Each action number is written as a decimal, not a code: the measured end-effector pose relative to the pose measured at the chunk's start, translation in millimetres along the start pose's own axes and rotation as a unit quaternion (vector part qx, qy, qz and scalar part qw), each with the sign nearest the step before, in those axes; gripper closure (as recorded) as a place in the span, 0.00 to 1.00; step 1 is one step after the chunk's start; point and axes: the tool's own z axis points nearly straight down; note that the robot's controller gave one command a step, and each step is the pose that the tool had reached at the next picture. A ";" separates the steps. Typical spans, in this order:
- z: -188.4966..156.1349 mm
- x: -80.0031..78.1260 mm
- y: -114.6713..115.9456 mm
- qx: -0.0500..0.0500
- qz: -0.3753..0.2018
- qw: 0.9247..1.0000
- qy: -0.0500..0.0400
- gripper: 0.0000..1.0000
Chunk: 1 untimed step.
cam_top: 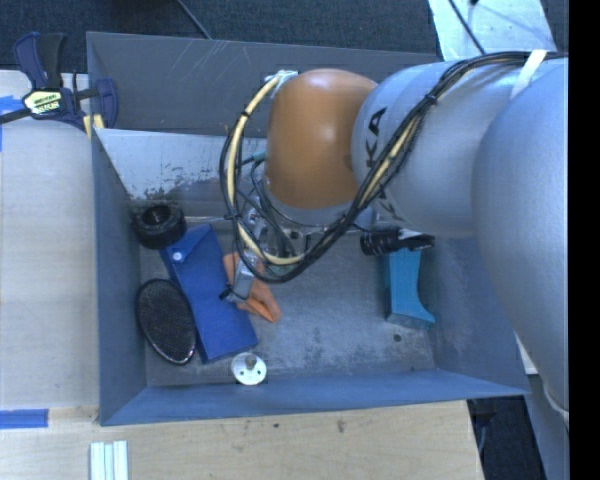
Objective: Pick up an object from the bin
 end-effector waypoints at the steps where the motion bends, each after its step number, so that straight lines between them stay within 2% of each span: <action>1: 0.1 0.1 0.1 0.000 0.000 1.000 0.000 0.00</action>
Offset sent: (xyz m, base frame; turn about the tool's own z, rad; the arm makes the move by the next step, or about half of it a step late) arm 0.0057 -0.0076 -0.0732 -0.1095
